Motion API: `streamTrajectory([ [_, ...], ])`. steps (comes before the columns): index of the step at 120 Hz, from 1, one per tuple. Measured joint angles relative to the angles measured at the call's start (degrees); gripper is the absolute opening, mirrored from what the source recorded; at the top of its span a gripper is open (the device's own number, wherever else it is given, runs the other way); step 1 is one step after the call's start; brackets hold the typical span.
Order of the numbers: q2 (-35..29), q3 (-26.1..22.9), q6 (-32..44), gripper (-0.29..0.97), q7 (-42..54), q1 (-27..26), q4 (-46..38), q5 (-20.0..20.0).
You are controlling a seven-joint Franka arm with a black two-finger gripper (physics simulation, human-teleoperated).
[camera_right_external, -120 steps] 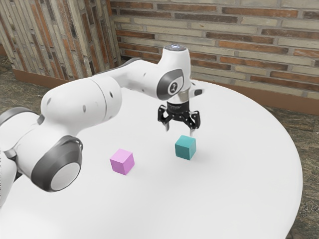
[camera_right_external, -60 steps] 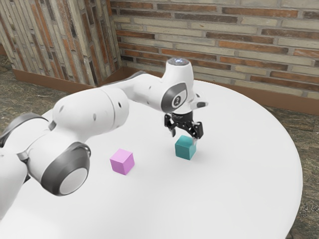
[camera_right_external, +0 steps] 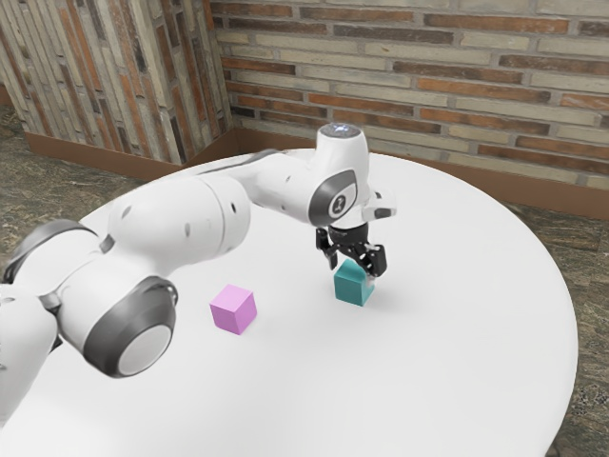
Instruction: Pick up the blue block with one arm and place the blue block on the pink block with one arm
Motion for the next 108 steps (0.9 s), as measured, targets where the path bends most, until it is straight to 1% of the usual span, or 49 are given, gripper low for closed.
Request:
streamTrajectory([
  [13,0.54,0.0,0.22,0.68,0.73,0.0,-0.03,-0.02],
  [54,2.09,0.07,4.67,0.68,2.48,0.17,-0.28,-0.01],
  [62,2.22,0.07,5.14,0.65,2.72,0.12,-0.28,-0.01],
  [83,2.26,0.08,5.84,0.49,3.15,0.09,-0.38,-0.05],
  [108,2.2,0.09,6.15,0.42,3.35,0.08,-0.49,0.14],
])
